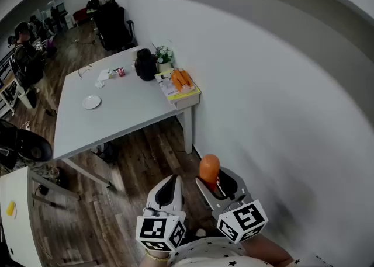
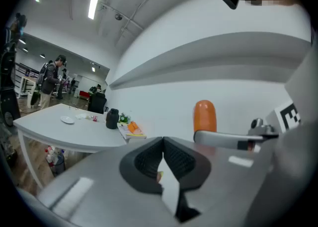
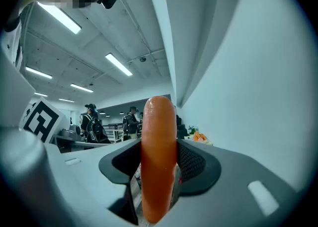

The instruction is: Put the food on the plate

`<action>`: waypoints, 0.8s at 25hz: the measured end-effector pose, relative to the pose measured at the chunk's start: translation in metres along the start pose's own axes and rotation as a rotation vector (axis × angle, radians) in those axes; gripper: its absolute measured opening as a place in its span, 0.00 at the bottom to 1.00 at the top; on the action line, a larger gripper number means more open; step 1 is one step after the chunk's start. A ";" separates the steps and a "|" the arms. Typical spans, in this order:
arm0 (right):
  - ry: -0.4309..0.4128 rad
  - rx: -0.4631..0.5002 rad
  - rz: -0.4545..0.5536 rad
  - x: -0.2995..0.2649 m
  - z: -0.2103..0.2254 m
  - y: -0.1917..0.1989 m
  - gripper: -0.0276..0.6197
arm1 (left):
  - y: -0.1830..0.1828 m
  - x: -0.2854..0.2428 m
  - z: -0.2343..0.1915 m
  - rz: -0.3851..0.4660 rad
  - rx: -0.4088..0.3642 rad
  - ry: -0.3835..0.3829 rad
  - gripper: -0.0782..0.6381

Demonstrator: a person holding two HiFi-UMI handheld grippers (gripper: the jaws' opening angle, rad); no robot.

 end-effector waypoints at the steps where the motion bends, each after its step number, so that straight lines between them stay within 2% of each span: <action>1: -0.015 0.001 -0.003 -0.007 -0.007 0.000 0.38 | -0.002 0.003 -0.009 0.003 0.002 -0.013 0.12; 9: -0.129 -0.010 -0.024 -0.086 -0.061 0.007 0.38 | -0.019 0.017 -0.098 0.019 0.014 -0.120 0.12; 20: -0.223 -0.015 -0.013 -0.249 -0.173 -0.008 0.38 | -0.082 0.034 -0.281 0.066 0.006 -0.216 0.12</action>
Point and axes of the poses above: the fingertips, and each gripper's own axes: x backward along the fingers, z to its right, y out of its underside, the point moved 5 cm from there along x, backward along the fingers, and after that the axes turned 10 degrees about y, right-handed, at the moved point
